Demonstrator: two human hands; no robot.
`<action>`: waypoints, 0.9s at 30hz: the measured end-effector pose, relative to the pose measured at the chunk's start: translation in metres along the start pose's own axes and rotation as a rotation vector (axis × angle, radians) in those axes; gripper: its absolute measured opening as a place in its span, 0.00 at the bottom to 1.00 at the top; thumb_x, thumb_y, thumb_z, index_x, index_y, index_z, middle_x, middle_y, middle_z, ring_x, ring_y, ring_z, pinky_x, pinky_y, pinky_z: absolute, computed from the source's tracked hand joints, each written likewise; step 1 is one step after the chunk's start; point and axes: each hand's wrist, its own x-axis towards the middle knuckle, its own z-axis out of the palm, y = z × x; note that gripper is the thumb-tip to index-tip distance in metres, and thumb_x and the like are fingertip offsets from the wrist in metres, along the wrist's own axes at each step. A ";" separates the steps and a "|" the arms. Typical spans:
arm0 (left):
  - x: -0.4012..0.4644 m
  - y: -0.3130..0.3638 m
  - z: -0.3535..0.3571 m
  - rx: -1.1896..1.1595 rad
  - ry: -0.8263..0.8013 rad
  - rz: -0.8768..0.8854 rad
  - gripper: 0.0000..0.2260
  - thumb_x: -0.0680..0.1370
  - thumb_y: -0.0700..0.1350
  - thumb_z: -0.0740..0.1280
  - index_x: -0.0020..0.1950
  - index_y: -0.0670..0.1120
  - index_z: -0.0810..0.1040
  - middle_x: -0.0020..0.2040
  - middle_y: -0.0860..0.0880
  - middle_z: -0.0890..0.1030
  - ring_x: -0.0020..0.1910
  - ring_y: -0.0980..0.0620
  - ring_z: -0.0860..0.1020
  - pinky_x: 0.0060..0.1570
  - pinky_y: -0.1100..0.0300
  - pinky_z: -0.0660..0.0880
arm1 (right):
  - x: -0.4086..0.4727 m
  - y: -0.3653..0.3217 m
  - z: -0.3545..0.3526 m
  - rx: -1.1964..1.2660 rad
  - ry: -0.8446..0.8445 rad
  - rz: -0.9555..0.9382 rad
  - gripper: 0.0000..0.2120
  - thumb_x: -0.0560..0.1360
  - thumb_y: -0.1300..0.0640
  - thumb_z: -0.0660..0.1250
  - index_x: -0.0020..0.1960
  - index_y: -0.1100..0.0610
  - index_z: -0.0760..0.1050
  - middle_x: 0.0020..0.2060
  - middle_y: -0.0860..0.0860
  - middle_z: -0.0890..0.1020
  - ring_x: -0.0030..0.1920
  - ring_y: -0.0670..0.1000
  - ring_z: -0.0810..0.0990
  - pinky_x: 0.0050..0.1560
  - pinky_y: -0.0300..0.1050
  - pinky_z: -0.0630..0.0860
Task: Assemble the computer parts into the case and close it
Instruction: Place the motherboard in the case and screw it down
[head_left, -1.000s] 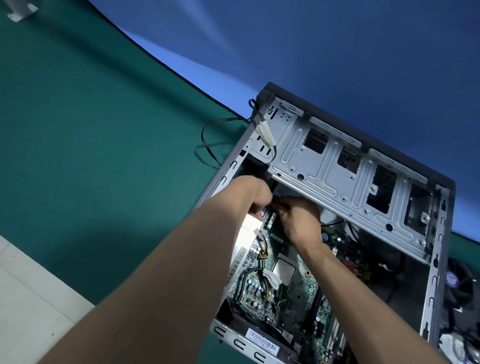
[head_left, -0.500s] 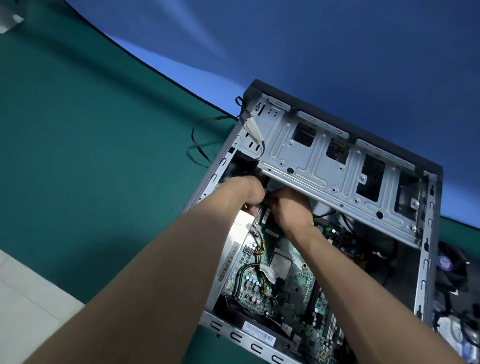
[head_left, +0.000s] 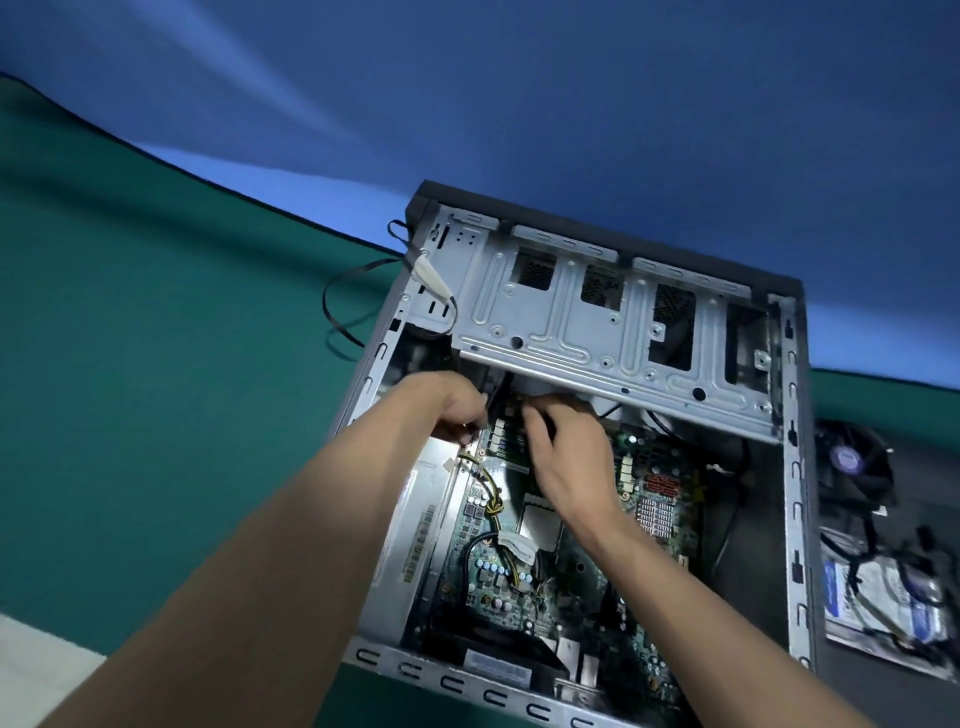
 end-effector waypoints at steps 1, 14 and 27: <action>-0.001 0.001 0.000 0.009 0.000 0.006 0.07 0.80 0.43 0.62 0.50 0.39 0.76 0.37 0.45 0.78 0.30 0.52 0.76 0.43 0.59 0.75 | -0.003 0.002 -0.003 0.013 0.014 -0.001 0.13 0.81 0.53 0.59 0.50 0.57 0.81 0.40 0.46 0.80 0.38 0.45 0.73 0.43 0.39 0.64; -0.034 0.020 0.028 0.582 0.372 0.442 0.11 0.78 0.50 0.64 0.40 0.47 0.76 0.35 0.49 0.76 0.39 0.48 0.74 0.39 0.59 0.68 | -0.023 0.014 -0.017 0.466 -0.022 0.265 0.03 0.76 0.57 0.65 0.46 0.50 0.76 0.33 0.44 0.77 0.31 0.42 0.74 0.32 0.38 0.69; -0.048 0.022 0.038 0.674 0.535 0.588 0.21 0.79 0.57 0.60 0.29 0.47 0.68 0.27 0.51 0.71 0.27 0.51 0.71 0.30 0.58 0.64 | -0.037 0.033 -0.040 0.497 0.078 0.302 0.11 0.73 0.47 0.68 0.37 0.52 0.75 0.29 0.47 0.78 0.30 0.45 0.75 0.36 0.49 0.77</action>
